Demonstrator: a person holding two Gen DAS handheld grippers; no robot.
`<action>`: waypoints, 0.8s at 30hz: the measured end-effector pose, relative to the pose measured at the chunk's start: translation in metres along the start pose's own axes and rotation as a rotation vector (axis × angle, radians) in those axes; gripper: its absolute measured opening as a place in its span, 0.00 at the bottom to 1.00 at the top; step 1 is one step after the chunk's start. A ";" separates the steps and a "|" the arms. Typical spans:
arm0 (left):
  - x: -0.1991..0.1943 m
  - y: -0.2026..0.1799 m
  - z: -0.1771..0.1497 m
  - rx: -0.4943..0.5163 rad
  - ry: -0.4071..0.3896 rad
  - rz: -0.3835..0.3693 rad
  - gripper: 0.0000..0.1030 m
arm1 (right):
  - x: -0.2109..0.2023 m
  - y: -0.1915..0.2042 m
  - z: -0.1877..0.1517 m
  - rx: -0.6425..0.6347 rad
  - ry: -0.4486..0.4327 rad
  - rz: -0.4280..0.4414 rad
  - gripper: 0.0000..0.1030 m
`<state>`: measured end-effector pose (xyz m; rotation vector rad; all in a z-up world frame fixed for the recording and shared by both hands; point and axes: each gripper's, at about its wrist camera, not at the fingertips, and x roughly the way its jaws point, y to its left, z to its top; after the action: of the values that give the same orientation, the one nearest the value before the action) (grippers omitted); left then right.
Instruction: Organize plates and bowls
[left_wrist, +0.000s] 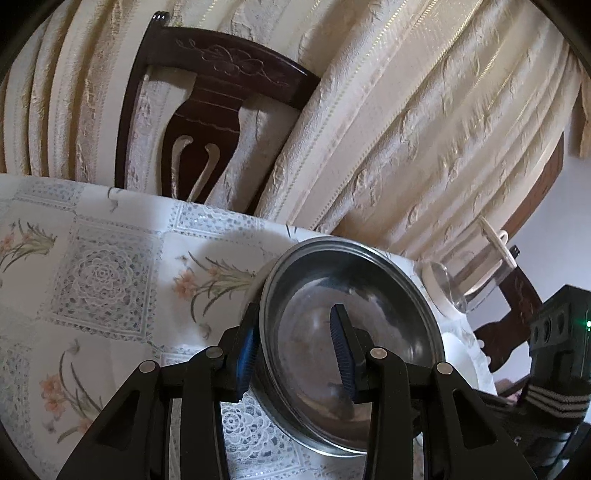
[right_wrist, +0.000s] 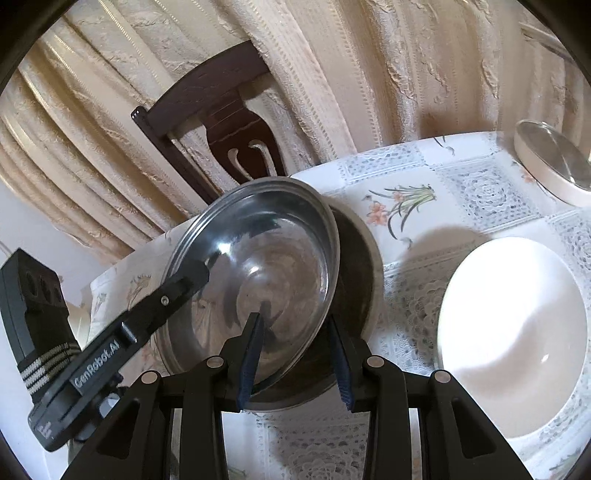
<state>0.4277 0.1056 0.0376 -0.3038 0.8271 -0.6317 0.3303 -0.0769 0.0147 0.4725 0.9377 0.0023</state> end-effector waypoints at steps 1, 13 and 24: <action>0.000 0.000 -0.001 0.002 0.003 -0.006 0.41 | 0.000 -0.001 0.000 0.006 -0.001 0.000 0.37; -0.004 0.000 0.000 0.008 0.011 -0.034 0.52 | 0.001 0.000 0.001 0.034 -0.015 -0.021 0.38; -0.015 0.015 0.008 -0.050 -0.007 -0.014 0.63 | -0.009 -0.001 0.003 0.056 -0.056 -0.032 0.48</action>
<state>0.4325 0.1267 0.0447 -0.3575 0.8360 -0.6229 0.3271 -0.0804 0.0226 0.5074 0.8920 -0.0657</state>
